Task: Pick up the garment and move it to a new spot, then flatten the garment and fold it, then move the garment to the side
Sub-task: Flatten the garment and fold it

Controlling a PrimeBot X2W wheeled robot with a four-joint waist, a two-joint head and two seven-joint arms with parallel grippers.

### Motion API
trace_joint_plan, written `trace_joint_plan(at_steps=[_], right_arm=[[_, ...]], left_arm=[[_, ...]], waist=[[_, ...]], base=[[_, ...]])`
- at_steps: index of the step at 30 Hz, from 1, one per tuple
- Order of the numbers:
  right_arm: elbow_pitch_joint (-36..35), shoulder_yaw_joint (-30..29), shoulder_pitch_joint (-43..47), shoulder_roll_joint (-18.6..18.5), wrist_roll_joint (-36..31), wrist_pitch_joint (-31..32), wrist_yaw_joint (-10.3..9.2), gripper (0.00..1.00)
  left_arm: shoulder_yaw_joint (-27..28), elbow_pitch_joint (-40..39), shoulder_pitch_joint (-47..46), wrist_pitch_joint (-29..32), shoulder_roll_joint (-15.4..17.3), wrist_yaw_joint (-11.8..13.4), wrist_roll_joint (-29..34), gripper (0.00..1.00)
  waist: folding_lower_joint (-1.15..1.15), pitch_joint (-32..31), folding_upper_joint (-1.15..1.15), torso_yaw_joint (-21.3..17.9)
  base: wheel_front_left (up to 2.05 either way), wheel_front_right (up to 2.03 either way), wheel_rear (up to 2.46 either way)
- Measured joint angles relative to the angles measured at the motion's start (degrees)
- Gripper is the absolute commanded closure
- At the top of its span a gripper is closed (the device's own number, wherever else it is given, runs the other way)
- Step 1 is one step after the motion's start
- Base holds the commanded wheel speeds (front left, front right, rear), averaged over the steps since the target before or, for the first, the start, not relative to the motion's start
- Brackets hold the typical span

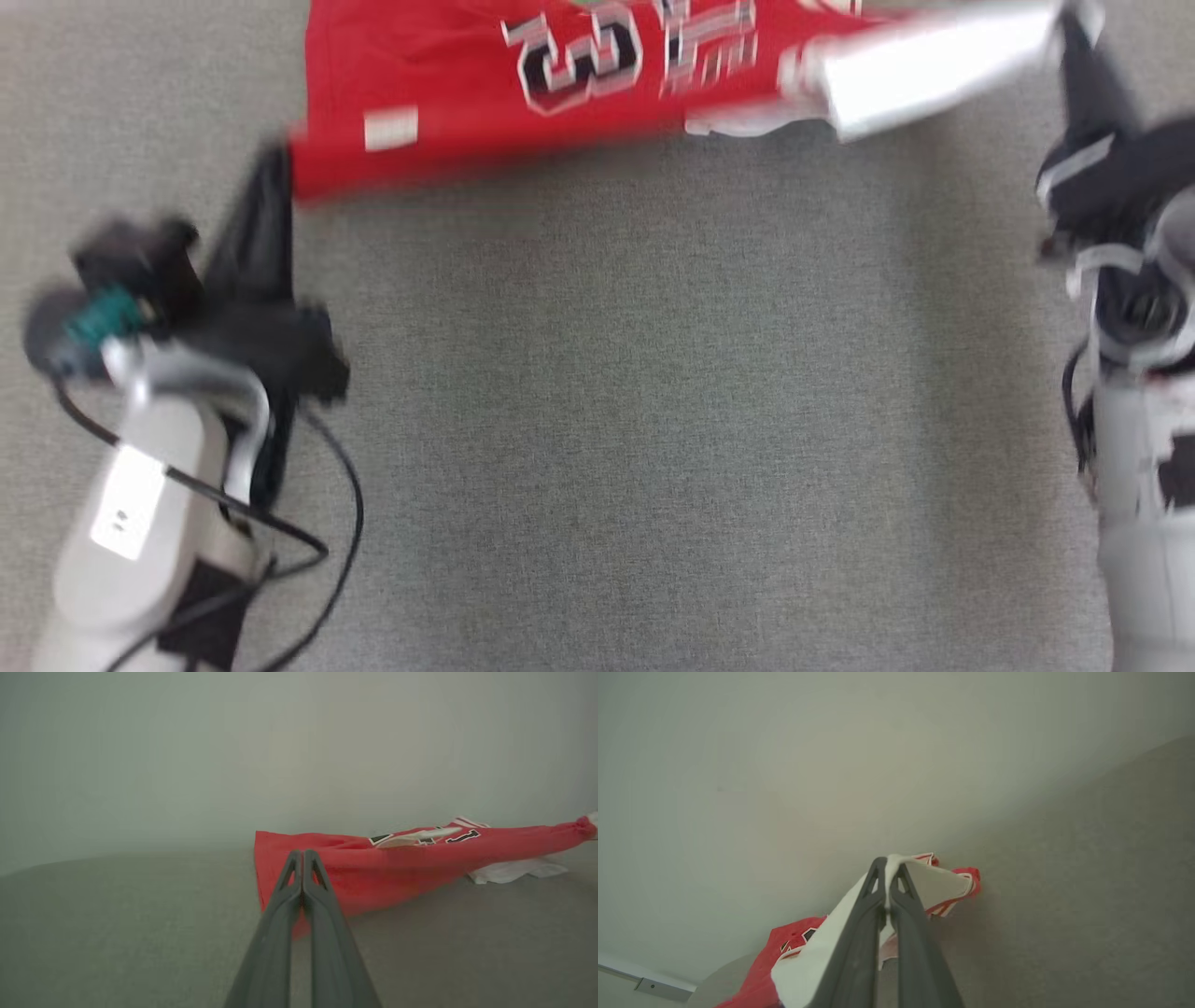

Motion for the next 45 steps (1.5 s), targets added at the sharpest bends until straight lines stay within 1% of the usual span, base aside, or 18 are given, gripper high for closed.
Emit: trace_joint_plan(at_steps=[3, 5, 8, 14, 16, 20, 22, 24, 28, 32, 33, 41, 45], right_arm=[[-0.1, -0.3, 5.7, -0.2, -0.1, -0.1, 0.97, 1.00], [-0.1, -0.4, 9.9, -0.1, -0.1, -0.1, 1.43, 1.00], [-0.9, -1.2, 14.7, 0.1, -0.1, -0.7, 1.70, 1.00], [-5.7, -1.8, 23.6, 1.0, -0.5, -1.6, 1.82, 1.00], [-6.2, -1.4, 27.3, 1.1, -1.0, -1.5, 1.34, 1.00], [-8.3, -1.2, 34.7, 1.8, -2.7, -1.0, -0.63, 1.00], [-9.5, -0.8, 38.2, 2.3, -2.7, -0.2, -1.11, 1.00], [-11.3, -0.3, 40.7, 2.6, -2.7, 0.7, -1.18, 1.00], [-16.9, -1.0, 43.8, 2.8, -0.7, 1.7, -1.18, 1.00], [-21.1, -0.9, 46.1, 2.8, -0.2, 3.1, -1.26, 1.00], [-21.9, -1.0, 46.5, 2.8, -0.2, 3.4, -1.67, 1.00], [-26.3, 0.3, 48.2, 2.9, 0.0, 6.0, -2.66, 1.00], [-28.0, 3.4, 46.9, 2.9, -0.1, 8.3, -2.64, 1.00]], left_arm=[[-0.2, 3.2, 3.6, -0.8, 0.0, -0.1, -0.7, 1.00], [-0.1, 4.1, 6.2, -1.4, 0.0, -0.1, -0.9, 1.00], [0.5, 5.3, 10.0, -2.4, 0.1, -0.1, -2.0, 1.00], [1.6, 4.9, 16.8, -3.9, -0.5, 0.6, -3.7, 1.00], [1.7, 4.2, 19.3, -4.4, -0.9, 1.2, -4.2, 1.00], [2.7, 3.2, 23.7, -4.8, -1.3, 1.6, -5.1, 1.00], [3.5, 2.2, 26.1, -4.8, -1.3, 2.1, -6.6, 1.00], [4.8, 1.1, 29.0, -4.9, -1.1, 2.5, -7.5, 1.00], [5.9, -1.6, 33.2, -5.3, -1.1, 3.1, -8.0, 1.00], [6.9, -4.0, 34.4, -5.4, -1.0, 3.7, -8.0, 1.00], [6.9, -4.4, 34.6, -5.3, -1.0, 3.8, -8.0, 1.00], [6.3, -8.8, 35.8, -3.3, -1.3, 4.1, -8.5, 1.00], [5.7, -11.1, 35.6, -1.7, -1.4, 4.1, -9.6, 1.00]], waist=[[-0.01, -1.0, 0.00, 0.1], [-0.01, -1.8, 0.00, 0.1], [-0.01, -3.4, 0.00, 0.1], [-0.02, -7.0, -0.01, 0.0], [-0.02, -8.3, -0.01, 0.0], [-0.02, -10.6, -0.01, 0.1], [-0.02, -11.7, -0.01, 0.1], [-0.03, -12.6, -0.01, 0.1], [-0.03, -13.8, -0.01, -0.2], [-0.02, -13.9, -0.01, -0.5], [-0.02, -13.9, -0.01, -0.6], [-0.01, -12.6, -0.01, -0.9], [-0.01, -11.0, -0.01, -1.1]], base=[[0.00, 0.00, 0.00], [0.00, 0.00, 0.00], [0.00, 0.00, 0.00], [0.00, 0.00, 0.00], [0.00, 0.00, 0.00], [0.00, 0.00, 0.00], [0.00, 0.00, 0.00], [0.00, 0.00, 0.00], [0.00, 0.00, 0.00], [0.00, 0.00, 0.00], [0.00, 0.00, 0.00], [0.00, 0.00, 0.00], [0.00, 0.00, 0.00]])
